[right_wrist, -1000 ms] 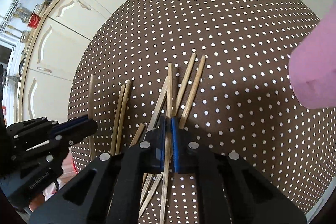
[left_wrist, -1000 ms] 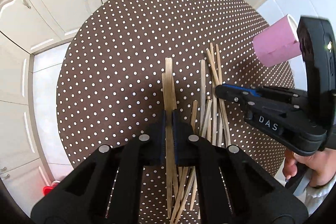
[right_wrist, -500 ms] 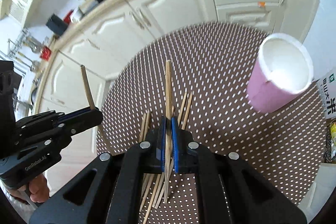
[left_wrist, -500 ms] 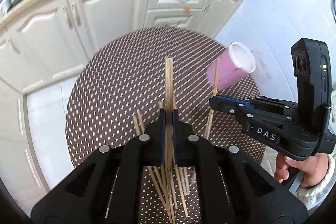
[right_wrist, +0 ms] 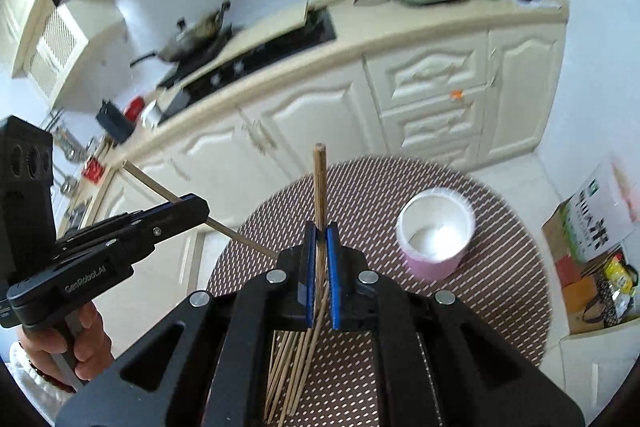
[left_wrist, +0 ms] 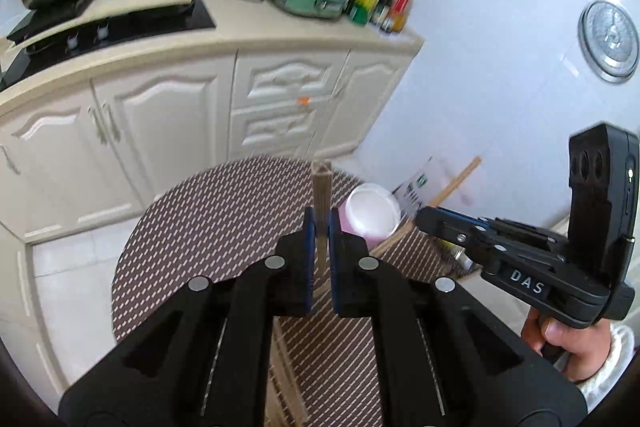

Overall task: Organize utensils
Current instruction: 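Lift both chopsticks upright, carry them over the pink cup and open both tools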

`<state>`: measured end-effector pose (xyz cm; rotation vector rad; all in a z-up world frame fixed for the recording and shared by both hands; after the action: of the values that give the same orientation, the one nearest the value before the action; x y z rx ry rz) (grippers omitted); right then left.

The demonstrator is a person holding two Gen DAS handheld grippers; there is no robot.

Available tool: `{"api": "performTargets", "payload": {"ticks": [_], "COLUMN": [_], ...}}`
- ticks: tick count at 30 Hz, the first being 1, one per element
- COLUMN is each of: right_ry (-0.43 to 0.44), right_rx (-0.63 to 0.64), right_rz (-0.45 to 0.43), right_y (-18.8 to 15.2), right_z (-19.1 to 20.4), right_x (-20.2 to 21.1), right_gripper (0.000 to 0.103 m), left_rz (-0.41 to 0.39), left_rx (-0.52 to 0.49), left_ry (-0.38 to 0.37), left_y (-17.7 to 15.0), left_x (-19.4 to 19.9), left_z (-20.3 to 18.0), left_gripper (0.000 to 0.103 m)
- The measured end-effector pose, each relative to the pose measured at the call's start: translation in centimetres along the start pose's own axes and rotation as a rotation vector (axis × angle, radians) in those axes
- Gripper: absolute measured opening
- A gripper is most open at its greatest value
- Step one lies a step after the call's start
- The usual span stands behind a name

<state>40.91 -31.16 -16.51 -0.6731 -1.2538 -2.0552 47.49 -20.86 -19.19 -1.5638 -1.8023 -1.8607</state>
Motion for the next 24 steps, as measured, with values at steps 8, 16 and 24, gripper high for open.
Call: {"api": "performTargets", "payload": {"ticks": [8,16,24], "right_ry": [-0.085,-0.157,-0.182], "right_rx": [0.003,-0.003,-0.033], "right_rz": [-0.171,-0.215,-0.163], "right_y": [4.1,4.9,3.5], "right_z": [-2.4,-4.9,-7.3], "right_x": [4.6,4.7,3.1], "right_gripper": [0.004,0.004,0.004], "left_rz": [-0.107,-0.080,0.032], "left_rx": [0.042,0.014,-0.017], "left_ry": [-0.060,-0.045,-0.032], "left_y": [4.2,5.0,2.4], "left_x": [-0.5,-4.5,-8.0], "left_z": [-2.2,-4.7,-5.4], "left_gripper": [0.006,0.006,0.007]}}
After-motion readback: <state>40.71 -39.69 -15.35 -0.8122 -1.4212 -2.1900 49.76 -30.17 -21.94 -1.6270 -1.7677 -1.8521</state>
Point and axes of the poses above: each gripper's, at about its wrist camera, not at the fingertips, and x roughly against the way its jaws point, z to its left, y to its top, the point moved 5 cm from there along -x, roughly the way its jaws point, and after that the axes turned 6 degrees about -x, right-handed, at the moved point
